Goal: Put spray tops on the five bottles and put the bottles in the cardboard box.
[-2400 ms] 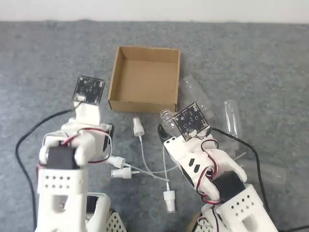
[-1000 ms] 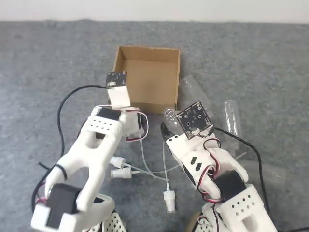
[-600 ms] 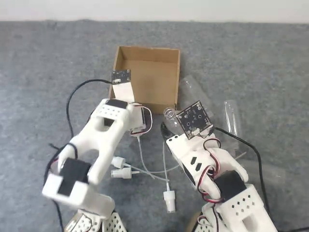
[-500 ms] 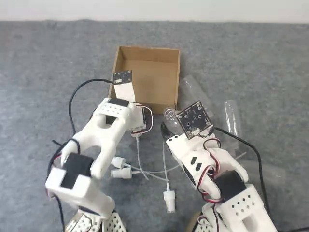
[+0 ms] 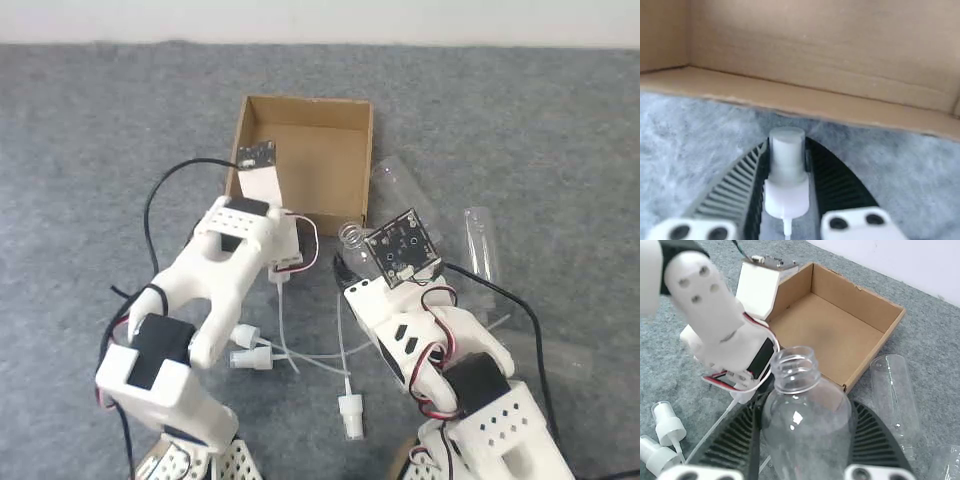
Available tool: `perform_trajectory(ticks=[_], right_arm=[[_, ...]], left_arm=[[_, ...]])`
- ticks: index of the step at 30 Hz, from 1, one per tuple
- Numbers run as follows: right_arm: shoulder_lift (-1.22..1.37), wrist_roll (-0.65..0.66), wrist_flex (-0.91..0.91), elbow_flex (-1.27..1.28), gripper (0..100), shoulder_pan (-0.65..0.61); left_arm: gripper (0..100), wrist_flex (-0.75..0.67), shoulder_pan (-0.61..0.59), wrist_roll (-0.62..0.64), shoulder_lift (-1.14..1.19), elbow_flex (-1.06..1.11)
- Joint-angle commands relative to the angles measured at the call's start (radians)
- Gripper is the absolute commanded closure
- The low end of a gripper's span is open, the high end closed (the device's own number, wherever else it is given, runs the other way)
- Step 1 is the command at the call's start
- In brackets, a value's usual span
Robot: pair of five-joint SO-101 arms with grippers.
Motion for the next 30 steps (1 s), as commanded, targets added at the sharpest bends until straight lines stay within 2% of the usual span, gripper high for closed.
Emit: perform_trajectory(ticks=[1, 5, 9, 17, 30], right_arm=[[-0.03, -0.008, -0.027, -0.014, 87.7, 0.016], [-0.03, -0.008, -0.027, -0.014, 87.7, 0.015], [-0.03, -0.008, -0.027, -0.014, 87.7, 0.015], [-0.03, -0.009, -0.027, -0.012, 87.7, 0.015], [-0.03, -0.009, -0.027, -0.011, 87.7, 0.015]], left_arm=[[99, 0.061, -0.008, -0.018, -0.014, -0.088], [99, 0.115, -0.009, -0.032, -0.035, -0.11], [99, 0.157, -0.009, -0.032, -0.175, -0.09], [99, 0.152, -0.008, -0.032, -0.474, -0.01], [99, 0.11, -0.008, -0.034, -0.684, -0.015]])
